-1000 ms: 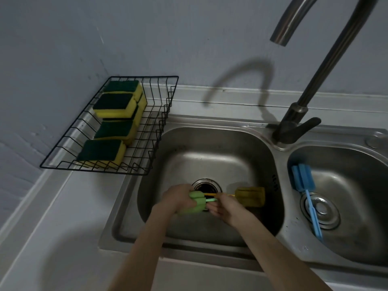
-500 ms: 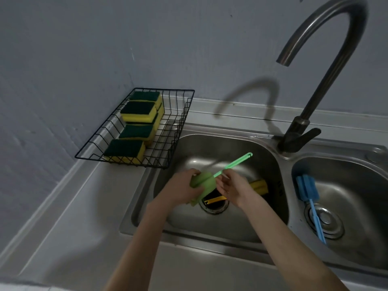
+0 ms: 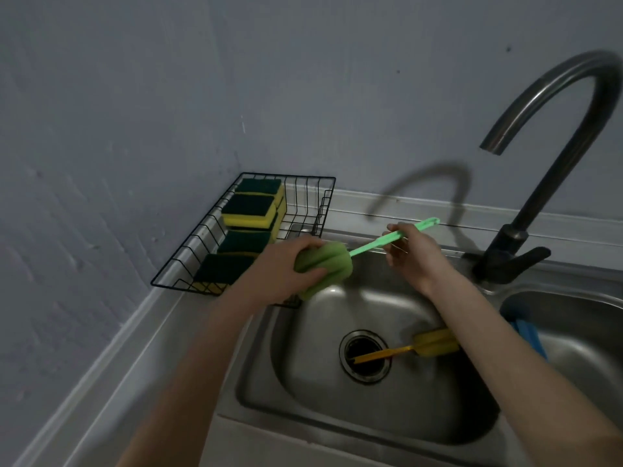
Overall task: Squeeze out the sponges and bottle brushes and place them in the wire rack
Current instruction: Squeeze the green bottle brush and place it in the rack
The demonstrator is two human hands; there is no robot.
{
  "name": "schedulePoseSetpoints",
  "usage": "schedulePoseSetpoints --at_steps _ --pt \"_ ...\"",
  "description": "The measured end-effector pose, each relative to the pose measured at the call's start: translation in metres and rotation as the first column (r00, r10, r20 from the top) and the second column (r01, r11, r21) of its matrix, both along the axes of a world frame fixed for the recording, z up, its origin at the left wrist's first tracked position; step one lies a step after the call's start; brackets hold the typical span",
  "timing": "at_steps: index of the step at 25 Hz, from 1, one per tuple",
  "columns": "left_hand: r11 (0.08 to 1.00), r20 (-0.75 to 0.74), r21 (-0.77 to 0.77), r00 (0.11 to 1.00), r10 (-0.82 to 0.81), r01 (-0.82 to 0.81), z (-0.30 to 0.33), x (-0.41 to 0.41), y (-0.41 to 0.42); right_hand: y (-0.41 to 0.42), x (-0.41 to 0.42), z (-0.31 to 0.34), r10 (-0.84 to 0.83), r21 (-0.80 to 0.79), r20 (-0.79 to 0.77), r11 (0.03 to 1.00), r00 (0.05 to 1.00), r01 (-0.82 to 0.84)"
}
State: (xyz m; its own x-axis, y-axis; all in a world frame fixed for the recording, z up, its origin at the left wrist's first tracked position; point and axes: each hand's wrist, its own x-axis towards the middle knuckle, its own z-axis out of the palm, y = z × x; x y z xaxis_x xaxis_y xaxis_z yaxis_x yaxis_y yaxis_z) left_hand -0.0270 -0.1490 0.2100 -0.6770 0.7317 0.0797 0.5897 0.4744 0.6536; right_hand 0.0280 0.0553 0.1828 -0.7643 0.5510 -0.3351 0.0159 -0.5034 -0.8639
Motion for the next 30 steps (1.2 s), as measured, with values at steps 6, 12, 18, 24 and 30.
schedulePoseSetpoints --at_steps 6,12,18,24,30 --pt "0.996 -0.15 -0.073 0.988 0.042 -0.053 0.005 -0.077 0.019 0.014 -0.051 0.033 0.022 0.097 -0.057 0.995 0.998 -0.017" --pt "0.968 -0.182 -0.215 0.979 0.092 -0.131 -0.03 -0.146 0.067 0.029 -0.11 0.029 0.014 0.155 -0.049 0.988 0.999 -0.006" --pt "0.969 -0.113 -0.207 0.987 0.113 -0.135 -0.058 -0.189 0.093 0.039 -0.163 0.0 -0.028 0.108 -0.031 0.994 0.999 0.031" --pt "0.967 -0.043 -0.234 0.995 0.091 -0.098 -0.081 -0.194 0.102 0.04 -0.176 -0.028 0.058 0.142 0.048 0.988 0.997 -0.065" --pt "0.973 -0.072 -0.208 0.994 0.082 -0.096 -0.068 -0.187 0.1 0.037 -0.157 -0.026 0.154 0.27 0.21 0.94 0.966 -0.209"
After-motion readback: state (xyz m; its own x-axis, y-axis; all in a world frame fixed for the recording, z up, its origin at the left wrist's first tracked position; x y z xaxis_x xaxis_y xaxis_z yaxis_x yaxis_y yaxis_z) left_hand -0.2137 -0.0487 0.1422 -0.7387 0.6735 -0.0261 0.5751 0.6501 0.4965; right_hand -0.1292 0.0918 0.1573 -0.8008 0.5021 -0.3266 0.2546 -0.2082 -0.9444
